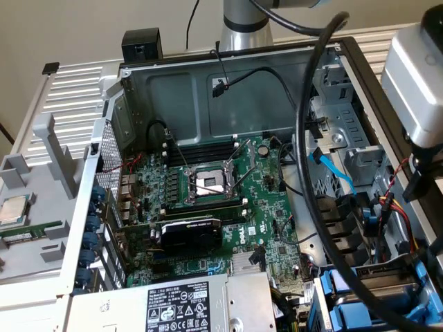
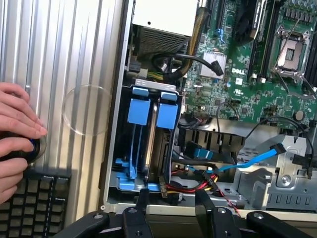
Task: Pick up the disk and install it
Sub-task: 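Insert the first disk wire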
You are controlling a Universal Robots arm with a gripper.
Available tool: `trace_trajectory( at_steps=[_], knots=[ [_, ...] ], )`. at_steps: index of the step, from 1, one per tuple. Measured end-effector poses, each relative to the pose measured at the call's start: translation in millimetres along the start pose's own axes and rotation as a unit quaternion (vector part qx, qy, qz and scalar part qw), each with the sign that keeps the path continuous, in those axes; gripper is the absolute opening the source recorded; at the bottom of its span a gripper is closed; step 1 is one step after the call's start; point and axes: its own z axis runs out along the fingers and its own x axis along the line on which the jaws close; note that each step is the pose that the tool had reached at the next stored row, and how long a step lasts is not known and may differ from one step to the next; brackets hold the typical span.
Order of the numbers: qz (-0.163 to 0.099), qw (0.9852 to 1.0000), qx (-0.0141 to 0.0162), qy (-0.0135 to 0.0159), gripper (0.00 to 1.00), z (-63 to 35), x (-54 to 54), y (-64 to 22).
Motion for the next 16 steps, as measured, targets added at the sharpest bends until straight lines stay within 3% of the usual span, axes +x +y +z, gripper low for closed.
trace_trajectory(
  at_steps=[6,12,15,16],
  knots=[
    [-0.013,0.9999,-0.0021,-0.0019,0.49,4.7,4.6,0.9],
    [-0.026,0.9996,-0.004,-0.0056,0.49,13.6,8.7,1.7],
    [-0.031,0.9995,-0.0045,-0.008,0.49,17.1,11.0,1.9],
    [-0.031,0.9994,-0.0042,-0.0102,0.49,17.9,11.8,2.0]
  ],
)
